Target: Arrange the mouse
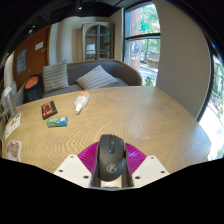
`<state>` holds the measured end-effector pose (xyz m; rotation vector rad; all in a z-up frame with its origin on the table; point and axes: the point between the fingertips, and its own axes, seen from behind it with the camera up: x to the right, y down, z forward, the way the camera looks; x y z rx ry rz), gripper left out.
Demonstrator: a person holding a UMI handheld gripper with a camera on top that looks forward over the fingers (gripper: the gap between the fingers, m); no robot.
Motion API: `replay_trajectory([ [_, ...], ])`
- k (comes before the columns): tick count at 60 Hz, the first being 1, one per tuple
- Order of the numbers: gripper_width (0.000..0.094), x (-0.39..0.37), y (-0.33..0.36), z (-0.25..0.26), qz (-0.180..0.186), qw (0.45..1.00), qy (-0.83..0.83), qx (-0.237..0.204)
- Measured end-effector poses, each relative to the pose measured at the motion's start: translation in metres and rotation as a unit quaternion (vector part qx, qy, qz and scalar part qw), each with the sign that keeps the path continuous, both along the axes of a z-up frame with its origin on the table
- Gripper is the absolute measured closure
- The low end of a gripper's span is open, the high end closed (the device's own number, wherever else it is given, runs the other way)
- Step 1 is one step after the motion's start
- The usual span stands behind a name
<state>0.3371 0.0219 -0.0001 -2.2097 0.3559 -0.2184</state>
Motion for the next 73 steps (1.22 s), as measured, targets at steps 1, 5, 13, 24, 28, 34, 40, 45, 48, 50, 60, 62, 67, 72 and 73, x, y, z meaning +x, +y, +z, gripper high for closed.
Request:
replay_trajectory([
  [1,0.0533,-0.005,-0.001,0.003,-0.004,1.000,0.012,0.003],
  [5,0.0532,-0.038,-0.003,0.021,0.023,0.999,0.028,0.020],
  [13,0.0537,-0.131,-0.010,0.084,0.096,0.993,-0.039,0.059],
  [24,0.0540,-0.344,-0.016,0.118,0.234,0.967,-0.031,0.094],
  [28,0.0541,-0.399,-0.020,0.100,0.254,0.963,-0.034,0.085],
  [34,0.0540,-0.444,-0.021,0.052,0.252,0.966,-0.031,0.037],
  [40,0.0541,-0.460,-0.022,0.015,0.245,0.969,-0.038,0.005],
  [45,0.0515,-0.460,-0.024,-0.005,0.237,0.970,-0.043,-0.006],
  [48,0.0486,-0.458,-0.020,-0.003,0.237,0.970,-0.059,0.004],
  [50,0.0464,-0.459,-0.022,-0.006,0.240,0.969,-0.057,-0.003],
  [60,0.0061,-0.465,-0.046,0.015,0.292,0.956,-0.030,0.019],
  [62,0.0093,-0.465,-0.054,0.020,0.296,0.954,-0.024,0.029],
  [67,0.0081,-0.456,-0.093,0.034,0.317,0.947,0.006,0.052],
  [72,0.0078,-0.443,-0.128,0.055,0.324,0.940,0.036,0.103],
  [73,0.0077,-0.439,-0.134,0.061,0.325,0.938,0.038,0.119],
])
